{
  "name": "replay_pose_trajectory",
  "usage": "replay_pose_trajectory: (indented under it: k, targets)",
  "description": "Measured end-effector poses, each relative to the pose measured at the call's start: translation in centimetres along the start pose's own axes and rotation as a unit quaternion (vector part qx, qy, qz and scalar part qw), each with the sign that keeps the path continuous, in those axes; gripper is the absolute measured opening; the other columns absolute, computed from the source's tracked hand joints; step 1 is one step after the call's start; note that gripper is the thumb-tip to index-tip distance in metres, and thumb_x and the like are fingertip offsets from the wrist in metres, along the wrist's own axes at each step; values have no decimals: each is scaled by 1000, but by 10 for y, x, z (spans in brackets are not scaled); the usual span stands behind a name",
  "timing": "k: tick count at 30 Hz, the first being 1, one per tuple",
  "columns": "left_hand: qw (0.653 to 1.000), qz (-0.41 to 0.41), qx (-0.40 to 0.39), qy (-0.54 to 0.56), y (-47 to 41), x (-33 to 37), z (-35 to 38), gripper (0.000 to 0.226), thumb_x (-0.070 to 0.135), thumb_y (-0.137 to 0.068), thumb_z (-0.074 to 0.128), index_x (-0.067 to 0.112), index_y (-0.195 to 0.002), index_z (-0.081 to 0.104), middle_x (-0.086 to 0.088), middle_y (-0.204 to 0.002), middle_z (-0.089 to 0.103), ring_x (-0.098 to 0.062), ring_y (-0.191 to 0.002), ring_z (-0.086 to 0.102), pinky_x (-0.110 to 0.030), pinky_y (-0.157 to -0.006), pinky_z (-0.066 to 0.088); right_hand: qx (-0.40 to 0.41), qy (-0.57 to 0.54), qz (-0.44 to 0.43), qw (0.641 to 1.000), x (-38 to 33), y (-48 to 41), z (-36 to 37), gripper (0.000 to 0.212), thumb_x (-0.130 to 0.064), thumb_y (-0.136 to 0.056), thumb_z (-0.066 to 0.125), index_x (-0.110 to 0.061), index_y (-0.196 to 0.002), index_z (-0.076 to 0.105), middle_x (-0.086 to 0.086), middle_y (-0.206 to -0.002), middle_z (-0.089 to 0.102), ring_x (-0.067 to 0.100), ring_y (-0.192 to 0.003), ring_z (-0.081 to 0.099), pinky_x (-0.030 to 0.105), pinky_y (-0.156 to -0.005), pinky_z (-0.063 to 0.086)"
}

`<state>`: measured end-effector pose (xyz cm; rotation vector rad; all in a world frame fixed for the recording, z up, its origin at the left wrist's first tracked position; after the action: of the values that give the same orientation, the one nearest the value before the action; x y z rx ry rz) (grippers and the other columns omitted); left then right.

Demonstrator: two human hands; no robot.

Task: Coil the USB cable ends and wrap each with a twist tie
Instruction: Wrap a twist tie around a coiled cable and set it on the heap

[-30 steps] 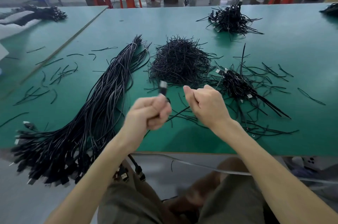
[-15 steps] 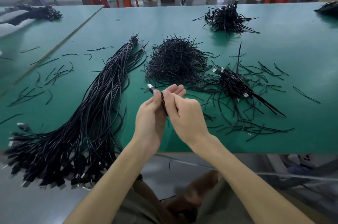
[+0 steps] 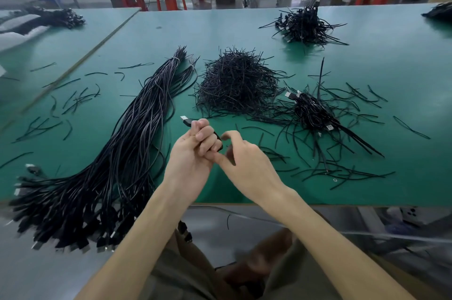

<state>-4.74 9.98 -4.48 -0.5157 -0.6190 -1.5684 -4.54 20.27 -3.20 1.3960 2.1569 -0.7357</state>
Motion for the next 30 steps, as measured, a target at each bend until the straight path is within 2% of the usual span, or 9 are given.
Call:
replay_pose_trajectory:
  k: [3,5,7,12,16,20,25,28,30]
  targets:
    - [1000,4,-7,-12,0,-8,-1,25,26,-109,39,16,-92,54,9,-65,43,-8,-55,47,-23,-71,49,-36,-136,17,990,-1,-2,8,56,-33,-99,63,-20,-148,41,-4,-113,63,13,-102,59,27,-91,47]
    - [1000,0,-16,-24,1,-15,0,25,27,-108,40,15,-93,56,7,-70,49,-11,-65,52,-27,-78,51,-22,-200,27,979,-1,-3,5,47,-26,-97,66,-21,-141,51,-9,-107,61,4,-94,57,13,-84,42]
    - [998,-5,-31,-46,2,-19,1,23,27,-107,42,14,-94,57,4,-78,52,-14,-73,51,-29,-86,47,5,-243,29,970,2,-5,-2,33,-19,-93,72,-23,-124,64,-12,-100,66,-1,-90,61,10,-81,43]
    - [987,3,-58,-152,6,-14,6,29,25,-106,43,4,-95,60,-10,-88,66,-22,-83,65,-32,-83,56,33,-259,32,965,12,-3,-10,37,-10,-83,80,-22,-118,72,-9,-102,74,5,-98,68,28,-93,54]
    - [934,100,-3,-344,12,0,7,34,23,-107,45,4,-91,67,-16,-89,74,-27,-87,72,-33,-80,57,53,-313,36,948,9,0,-7,32,-4,-84,76,-18,-113,74,-3,-97,76,14,-95,72,40,-90,59]
    - [911,169,61,-372,19,9,3,36,16,-109,43,4,-88,68,-9,-78,74,-21,-76,72,-30,-74,58,58,-329,26,942,3,-1,-4,35,-6,-83,79,-17,-115,74,-5,-97,77,10,-94,72,38,-90,59]
    - [958,65,7,-278,14,2,-2,35,19,-108,42,4,-87,64,-10,-83,72,-21,-77,70,-30,-75,59,38,-289,22,956,5,-1,-5,28,-17,-84,80,-21,-112,76,-11,-87,74,2,-83,68,23,-83,56]
    - [974,-67,-57,-208,13,-4,-6,27,22,-104,45,1,-96,62,-16,-100,74,-27,-94,73,-31,-83,58,22,-271,31,962,10,0,-5,26,-19,-81,82,-23,-106,77,-6,-88,74,4,-83,69,19,-81,55]
    - [967,-98,-66,-224,14,-3,-13,28,24,-103,47,4,-97,66,-21,-111,73,-30,-106,72,-32,-88,58,26,-212,9,977,6,0,-8,30,-21,-81,81,-23,-110,75,-5,-94,71,7,-88,66,16,-81,51]
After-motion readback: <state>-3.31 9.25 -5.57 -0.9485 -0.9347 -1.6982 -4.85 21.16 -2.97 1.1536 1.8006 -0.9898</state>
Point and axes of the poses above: each hand's wrist, its own y-axis away from the middle knuckle, its own z-axis out of the palm, x = y × z, the point moved 9 cm from there along -y, towards the middle knuckle
